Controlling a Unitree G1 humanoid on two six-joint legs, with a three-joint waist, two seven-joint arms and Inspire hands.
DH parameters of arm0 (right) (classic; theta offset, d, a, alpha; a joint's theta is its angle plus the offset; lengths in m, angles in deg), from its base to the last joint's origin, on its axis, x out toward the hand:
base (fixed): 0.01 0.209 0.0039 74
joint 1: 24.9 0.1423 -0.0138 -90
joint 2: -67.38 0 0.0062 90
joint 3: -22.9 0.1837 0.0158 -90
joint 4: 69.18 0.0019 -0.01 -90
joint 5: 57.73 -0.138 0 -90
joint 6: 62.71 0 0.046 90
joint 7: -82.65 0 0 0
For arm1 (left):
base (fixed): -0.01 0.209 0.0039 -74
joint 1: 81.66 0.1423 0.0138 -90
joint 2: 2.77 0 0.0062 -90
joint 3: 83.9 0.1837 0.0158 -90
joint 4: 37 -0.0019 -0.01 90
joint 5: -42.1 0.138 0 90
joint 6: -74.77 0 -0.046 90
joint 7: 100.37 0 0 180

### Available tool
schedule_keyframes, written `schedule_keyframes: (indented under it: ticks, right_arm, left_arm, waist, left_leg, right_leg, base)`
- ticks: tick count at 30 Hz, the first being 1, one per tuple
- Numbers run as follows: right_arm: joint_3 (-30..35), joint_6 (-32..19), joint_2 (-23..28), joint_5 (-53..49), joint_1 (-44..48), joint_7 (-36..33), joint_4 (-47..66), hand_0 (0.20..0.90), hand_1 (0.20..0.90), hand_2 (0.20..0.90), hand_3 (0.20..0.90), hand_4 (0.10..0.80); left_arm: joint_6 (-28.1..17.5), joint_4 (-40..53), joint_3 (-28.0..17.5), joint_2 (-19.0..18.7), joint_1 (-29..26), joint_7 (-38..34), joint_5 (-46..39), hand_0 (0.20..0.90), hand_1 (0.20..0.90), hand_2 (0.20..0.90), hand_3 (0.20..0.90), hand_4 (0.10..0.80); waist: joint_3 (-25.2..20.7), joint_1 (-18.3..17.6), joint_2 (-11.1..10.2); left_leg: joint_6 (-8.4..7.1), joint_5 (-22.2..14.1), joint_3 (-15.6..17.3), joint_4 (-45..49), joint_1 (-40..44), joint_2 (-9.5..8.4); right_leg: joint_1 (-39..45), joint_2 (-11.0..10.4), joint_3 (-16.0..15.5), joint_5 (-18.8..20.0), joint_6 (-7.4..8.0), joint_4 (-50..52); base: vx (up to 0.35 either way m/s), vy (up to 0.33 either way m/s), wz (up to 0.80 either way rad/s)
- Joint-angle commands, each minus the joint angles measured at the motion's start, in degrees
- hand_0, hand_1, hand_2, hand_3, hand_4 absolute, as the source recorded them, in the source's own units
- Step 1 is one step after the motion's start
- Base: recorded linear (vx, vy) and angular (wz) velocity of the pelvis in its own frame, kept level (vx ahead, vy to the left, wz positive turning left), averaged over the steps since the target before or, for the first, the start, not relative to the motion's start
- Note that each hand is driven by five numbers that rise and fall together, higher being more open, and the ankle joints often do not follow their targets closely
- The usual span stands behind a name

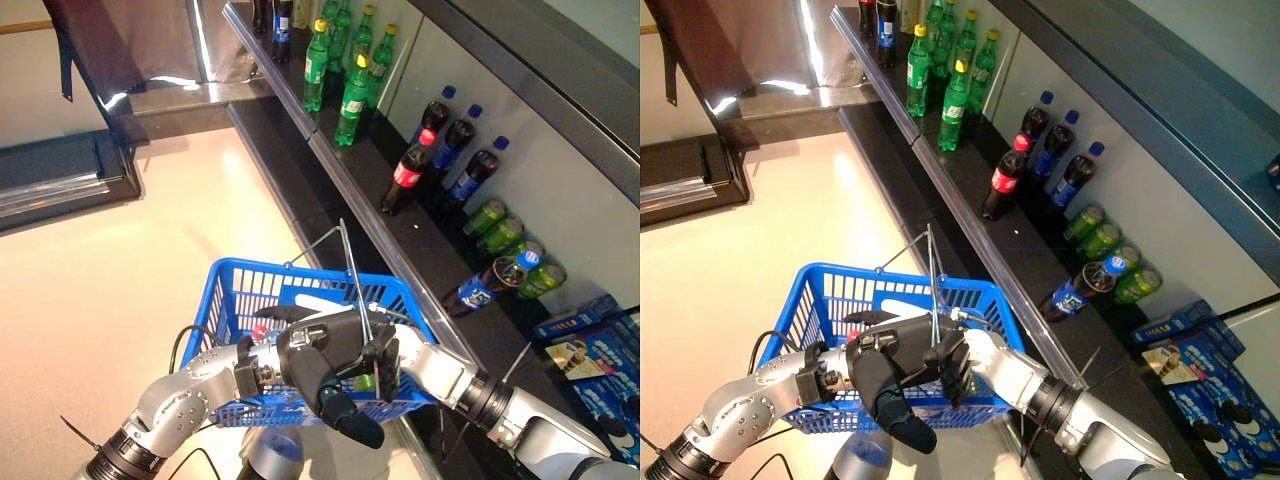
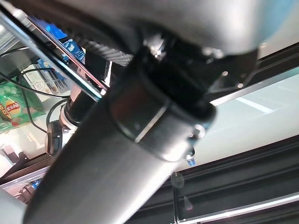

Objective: Pick up the drink and place into the basket.

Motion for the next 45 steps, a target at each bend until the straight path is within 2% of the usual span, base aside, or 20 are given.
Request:
schedule_keyframes:
  ticks: [1, 7, 14, 21, 25, 29, 36, 45]
  right_arm:
    - [-1.1, -3.9, -2.3, 0.2, 4.4, -0.6, 0.6, 0.9, 0.9, 0.9, 0.9, 0.8]
    - [-0.7, -4.0, -2.0, 0.2, 4.0, -1.1, 0.9, 0.9, 0.9, 0.9, 0.9, 0.8]
    - [2.2, -3.8, -0.8, -2.3, 2.5, -3.9, 1.9, 0.9, 0.9, 0.9, 0.9, 0.8]
    - [7.8, -5.0, 2.1, -5.1, 0.0, -5.8, 4.6, 0.9, 0.9, 0.9, 0.9, 0.8]
    - [12.1, -6.3, 3.5, -5.4, -2.7, -6.5, 6.9, 0.9, 0.9, 0.9, 0.9, 0.8]
    - [16.2, -6.9, 4.3, -5.4, -4.7, -7.6, 9.1, 0.9, 0.9, 0.9, 0.9, 0.8]
    - [20.4, -7.0, 4.3, -4.5, -6.4, -8.7, 11.0, 0.9, 0.9, 0.9, 0.9, 0.8]
    - [25.6, -8.4, 4.2, -5.4, -10.5, -12.0, 13.8, 0.9, 0.9, 0.9, 0.9, 0.8]
  left_arm:
    - [-10.0, 16.3, 2.1, 12.8, -9.9, 10.1, -12.8, 0.3, 0.3, 0.3, 0.2, 0.1]
    - [-10.7, 16.2, 1.7, 12.9, -9.8, 9.6, -12.2, 0.3, 0.3, 0.3, 0.2, 0.1]
    - [-14.3, 15.6, 0.3, 12.2, -8.8, 7.2, -11.0, 0.3, 0.3, 0.3, 0.2, 0.1]
    - [-18.6, 14.6, -4.0, 10.3, -6.7, 3.9, -10.4, 0.3, 0.3, 0.3, 0.2, 0.1]
    - [-20.2, 13.9, -8.4, 9.6, -4.3, 2.4, -10.9, 0.3, 0.3, 0.3, 0.2, 0.1]
    - [-21.0, 13.2, -12.0, 10.1, -2.0, 1.7, -10.0, 0.3, 0.3, 0.3, 0.2, 0.1]
    - [-22.1, 11.8, -15.0, 11.6, -0.3, 0.2, -7.9, 0.3, 0.3, 0.3, 0.2, 0.1]
    - [-26.6, 9.2, -19.5, 13.4, 2.5, -8.3, -5.2, 0.3, 0.3, 0.3, 0.2, 0.1]
  waist:
    - [-11.8, 1.4, 1.2]
    - [-11.9, 1.2, 1.2]
    - [-12.1, 0.7, 1.6]
    - [-12.2, 0.1, 1.9]
    - [-12.4, -0.4, 2.3]
    - [-12.4, -1.1, 2.7]
    - [-12.5, -2.2, 3.5]
    - [-13.0, -4.4, 4.1]
  left_leg:
    - [1.07, 0.7, -3.3, -3.0, 1.0, -0.43]
    - [1.05, 0.7, -3.1, -3.0, 1.0, -0.44]
    - [1.08, 0.9, -2.6, -3.0, 1.0, -0.39]
    - [1.16, 0.9, -1.9, -3.0, 1.1, -0.18]
    - [1.24, 0.9, -1.3, -3.0, 1.3, -0.09]
    - [1.39, 0.8, -0.6, -3.0, 1.6, -0.1]
    - [1.64, 0.5, 0.5, -3.0, 2.1, 0.06]
    - [2.13, 0.0, 2.7, -3.0, 2.5, 0.41]
  right_leg:
    - [0.6, 1.7, 2.0, -1.0, -2.34, 3.9]
    - [0.6, 1.9, 2.2, -1.0, -2.39, 3.7]
    - [0.3, 1.9, 2.5, -0.9, -2.34, 3.9]
    - [0.1, 1.7, 2.8, -1.0, -2.16, 4.2]
    - [0.0, 1.7, 3.2, -1.0, -2.03, 4.3]
    - [0.0, 1.7, 4.0, -0.9, -1.93, 4.0]
    - [-0.1, 1.3, 4.7, -1.1, -1.76, 4.1]
    - [-0.6, 0.8, 5.8, -1.0, -1.23, 4.1]
  base:
    - [0.0, 0.0, 0.0]
    - [0.0, 0.0, 0.0]
    - [0.0, 0.0, 0.0]
    - [0.0, 0.0, 0.0]
    - [-0.006, 0.007, -0.07]
    - [-0.001, 0.007, -0.05]
    - [0.003, 0.016, -0.06]
    - [-0.005, 0.007, -0.1]
